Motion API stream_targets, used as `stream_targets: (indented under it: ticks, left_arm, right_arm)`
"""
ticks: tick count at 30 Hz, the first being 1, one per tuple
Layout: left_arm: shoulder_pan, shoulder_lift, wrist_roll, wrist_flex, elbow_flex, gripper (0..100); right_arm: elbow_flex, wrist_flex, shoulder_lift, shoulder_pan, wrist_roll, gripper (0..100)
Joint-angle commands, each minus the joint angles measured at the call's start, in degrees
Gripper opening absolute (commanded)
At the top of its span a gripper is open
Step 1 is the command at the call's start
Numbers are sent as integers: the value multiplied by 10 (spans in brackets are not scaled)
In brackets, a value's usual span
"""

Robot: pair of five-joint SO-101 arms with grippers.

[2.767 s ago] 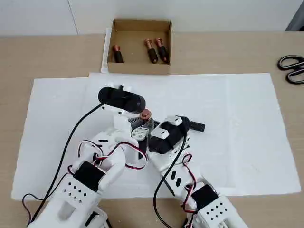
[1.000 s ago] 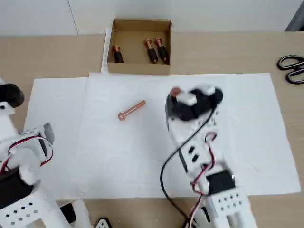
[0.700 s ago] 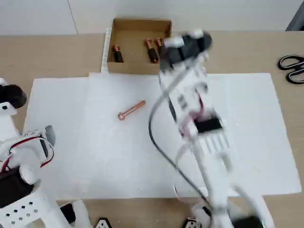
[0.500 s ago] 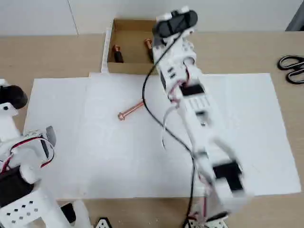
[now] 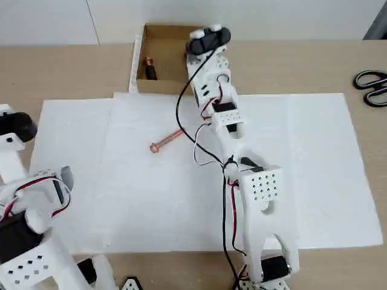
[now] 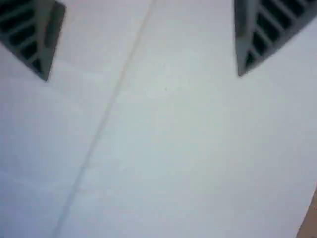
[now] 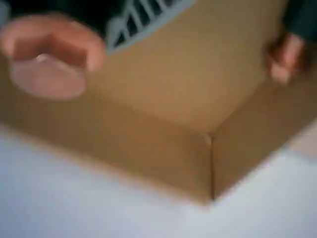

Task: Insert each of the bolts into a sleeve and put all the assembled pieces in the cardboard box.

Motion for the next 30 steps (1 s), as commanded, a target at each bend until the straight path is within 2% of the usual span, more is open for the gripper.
stream_targets:
  ticks: [1,5,10,13,23,30]
  left_arm:
    - [0,-6,-3,1,-1,233]
    - [0,-6,-3,1,0,233]
    - [0,-6,-3,1,0,233]
    - [0,-6,-3,1,0,233]
    - [1,-6,-4,0,29,233]
    - [1,-6,-4,0,29,233]
  right_arm:
    - [-48,-21,0,-7,6,5]
    - [-48,-19,14,-17,6,23]
    - [-48,11,22,-22,6,170]
    - [-48,30,20,-22,6,210]
    - [-56,41,-17,-10,7,210]
    - [-56,160,-123,13,7,210]
